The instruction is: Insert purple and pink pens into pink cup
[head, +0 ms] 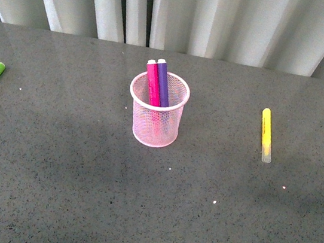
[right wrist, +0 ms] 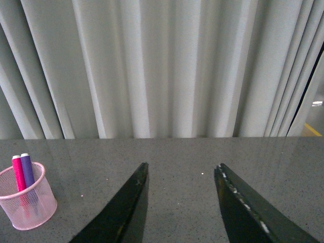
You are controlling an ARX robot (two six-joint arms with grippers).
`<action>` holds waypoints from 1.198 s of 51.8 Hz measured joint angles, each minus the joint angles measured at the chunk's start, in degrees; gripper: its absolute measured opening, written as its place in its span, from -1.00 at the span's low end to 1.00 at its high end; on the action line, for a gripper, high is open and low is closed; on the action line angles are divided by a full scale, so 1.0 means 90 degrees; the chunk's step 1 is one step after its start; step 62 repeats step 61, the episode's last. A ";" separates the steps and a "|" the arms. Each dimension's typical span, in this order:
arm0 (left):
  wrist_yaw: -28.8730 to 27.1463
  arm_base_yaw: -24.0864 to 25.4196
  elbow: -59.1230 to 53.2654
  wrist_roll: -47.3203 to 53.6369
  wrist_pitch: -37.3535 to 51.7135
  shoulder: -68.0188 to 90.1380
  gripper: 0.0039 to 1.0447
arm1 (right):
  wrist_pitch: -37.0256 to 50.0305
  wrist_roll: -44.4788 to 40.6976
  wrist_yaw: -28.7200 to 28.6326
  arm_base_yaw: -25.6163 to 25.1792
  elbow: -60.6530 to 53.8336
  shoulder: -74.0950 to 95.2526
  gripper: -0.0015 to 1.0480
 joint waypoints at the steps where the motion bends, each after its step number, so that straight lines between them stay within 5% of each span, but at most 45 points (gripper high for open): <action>1: 0.0000 0.0000 0.0000 0.0000 0.0000 0.0000 0.88 | 0.0000 0.0000 0.0000 0.0000 0.0000 0.0000 -0.07; 15: 0.0000 0.0000 0.0000 0.0000 0.0000 0.0000 0.88 | 0.0000 0.0010 -0.0002 0.0000 0.0000 0.0000 0.90; 62: 0.0000 0.0000 0.0000 0.0000 0.0000 0.0000 0.88 | 0.0000 0.0010 0.0000 0.0000 0.0000 0.0000 0.87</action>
